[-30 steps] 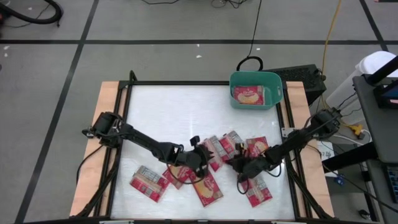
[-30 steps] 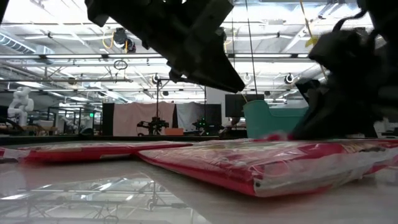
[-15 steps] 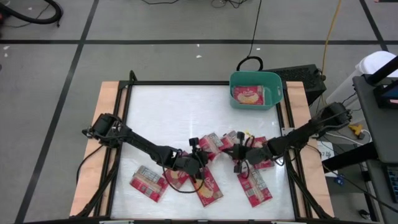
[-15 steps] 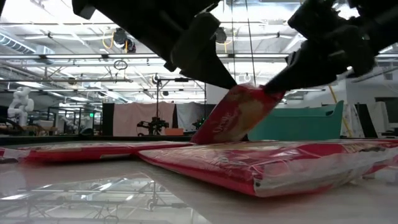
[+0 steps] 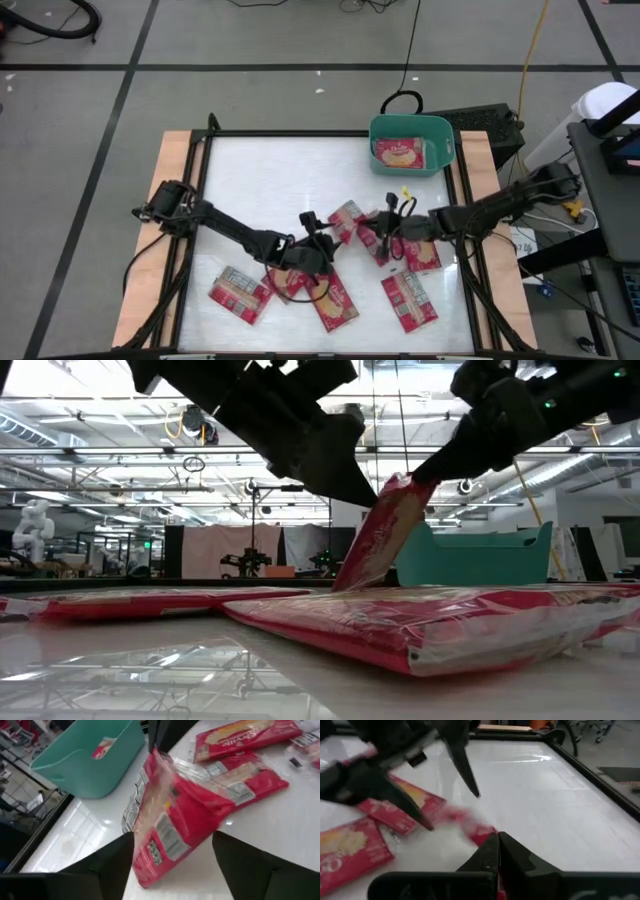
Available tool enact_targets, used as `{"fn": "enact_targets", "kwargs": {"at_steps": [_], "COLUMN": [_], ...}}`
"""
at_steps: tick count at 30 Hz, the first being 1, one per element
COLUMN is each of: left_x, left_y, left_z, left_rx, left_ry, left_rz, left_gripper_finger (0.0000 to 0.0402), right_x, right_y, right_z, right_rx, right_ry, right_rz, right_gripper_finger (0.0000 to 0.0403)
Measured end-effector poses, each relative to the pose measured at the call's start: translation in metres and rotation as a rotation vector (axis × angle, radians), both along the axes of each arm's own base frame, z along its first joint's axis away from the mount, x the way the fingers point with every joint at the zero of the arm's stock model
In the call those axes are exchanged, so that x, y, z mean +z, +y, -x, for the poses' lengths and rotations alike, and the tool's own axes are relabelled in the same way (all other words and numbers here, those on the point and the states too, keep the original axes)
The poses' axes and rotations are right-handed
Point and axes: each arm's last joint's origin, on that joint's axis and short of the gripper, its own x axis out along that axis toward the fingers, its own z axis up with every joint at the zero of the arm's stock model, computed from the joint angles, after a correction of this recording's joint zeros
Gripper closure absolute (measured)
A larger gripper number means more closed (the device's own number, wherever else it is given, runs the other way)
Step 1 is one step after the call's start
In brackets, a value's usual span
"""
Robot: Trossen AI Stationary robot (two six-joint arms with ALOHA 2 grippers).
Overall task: Sort popcorn bags into baskets
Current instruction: Put the red popcorn bag into the green bin
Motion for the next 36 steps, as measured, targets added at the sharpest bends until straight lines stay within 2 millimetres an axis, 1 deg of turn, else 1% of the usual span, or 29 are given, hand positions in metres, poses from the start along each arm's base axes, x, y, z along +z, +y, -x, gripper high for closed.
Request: {"fn": "enact_targets", "kwargs": {"at_steps": [6,8,11,14,18,21,22,25,32,36], "left_x": [-0.001,-0.001,-0.006,-0.011,-0.022,-0.026,-0.026,-0.025,-0.017,-0.016], "left_y": [0.014,0.020,0.036,0.050,0.067,0.075,0.076,0.077,0.079,0.086], "left_z": [-0.005,-0.006,-0.005,-0.004,0.001,0.003,0.003,0.001,-0.005,-0.007], "left_rx": [-0.007,0.017,0.076,0.125,0.182,0.184,0.184,0.166,0.118,0.089], "left_ry": [0.011,0.003,-0.001,-0.005,-0.002,0.018,0.019,0.019,-0.028,-0.042], "left_rz": [0.037,0.053,0.069,0.084,0.111,0.120,0.120,0.114,0.062,0.090], "left_gripper_finger": [0.0115,0.0116,0.0135,0.0184,0.0288,0.0371,0.0385,0.0389,0.0398,0.0399], "right_x": [0.004,0.004,0.004,0.004,0.004,0.001,0.001,0.003,0.010,0.009], "right_y": [-0.015,-0.018,-0.022,-0.026,-0.031,-0.035,-0.037,-0.039,-0.045,-0.046], "right_z": [-0.002,-0.003,-0.004,-0.004,-0.005,-0.004,-0.004,-0.003,0.001,0.003], "right_rx": [-0.026,-0.013,0.010,0.021,0.040,0.040,0.037,0.035,0.011,0.014], "right_ry": [-0.017,-0.021,-0.022,-0.020,-0.011,0.021,0.027,0.024,-0.011,0.015], "right_rz": [-0.022,-0.040,-0.063,-0.077,-0.098,-0.094,-0.089,-0.077,-0.077,-0.066], "right_gripper_finger": [0.0403,0.0403,0.0403,0.0403,0.0403,0.0403,0.0401,0.0388,0.0343,0.0337]}}
